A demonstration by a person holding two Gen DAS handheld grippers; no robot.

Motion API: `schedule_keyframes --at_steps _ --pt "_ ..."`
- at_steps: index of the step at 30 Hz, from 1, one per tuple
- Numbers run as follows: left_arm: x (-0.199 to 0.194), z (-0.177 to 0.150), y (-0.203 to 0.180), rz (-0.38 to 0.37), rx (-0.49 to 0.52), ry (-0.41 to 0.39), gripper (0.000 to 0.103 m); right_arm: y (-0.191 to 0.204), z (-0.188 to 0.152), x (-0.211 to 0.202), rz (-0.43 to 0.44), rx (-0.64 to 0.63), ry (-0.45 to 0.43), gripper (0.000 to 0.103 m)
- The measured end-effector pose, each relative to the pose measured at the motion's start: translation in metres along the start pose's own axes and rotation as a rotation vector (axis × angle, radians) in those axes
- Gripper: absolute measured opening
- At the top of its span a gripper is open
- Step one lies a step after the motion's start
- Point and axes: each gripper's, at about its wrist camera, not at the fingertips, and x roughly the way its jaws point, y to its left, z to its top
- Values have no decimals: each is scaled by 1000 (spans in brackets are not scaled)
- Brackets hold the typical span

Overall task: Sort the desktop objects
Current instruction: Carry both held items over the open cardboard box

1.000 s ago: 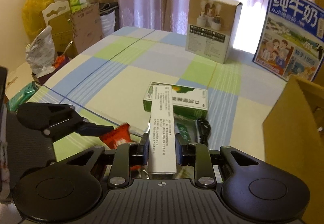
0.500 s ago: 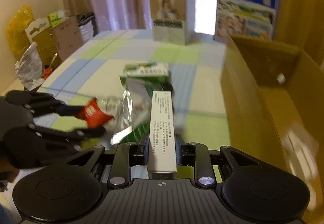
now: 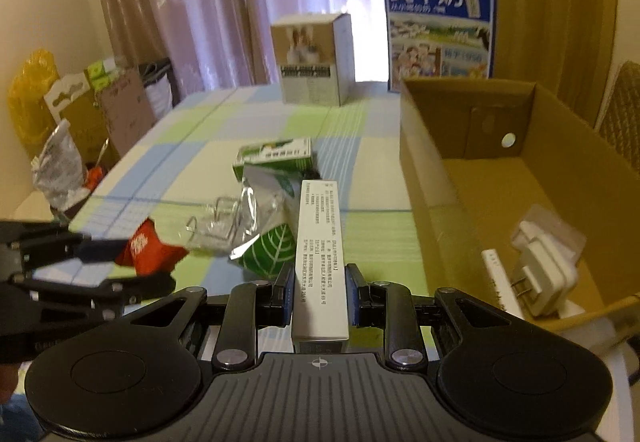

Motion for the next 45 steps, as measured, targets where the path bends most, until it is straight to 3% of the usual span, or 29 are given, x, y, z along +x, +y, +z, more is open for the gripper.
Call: schedule_keyframes --at_steps 10,24,34,45 --pt "-31 5 -24 6 -72 -17 40 -12 6 -45 -23 30 -58 23" --pt "-54 5 -55 -16 -93 -20 40 -29 -4 -78 -32 72 -76 23" --pt "-59 11 -70 -25 -84 -21 40 -48 -1 -106 -47 96 -123 23" --pt "-50 32 -98 -75 -73 -36 40 -93 4 -136 -124 137 -167 23"
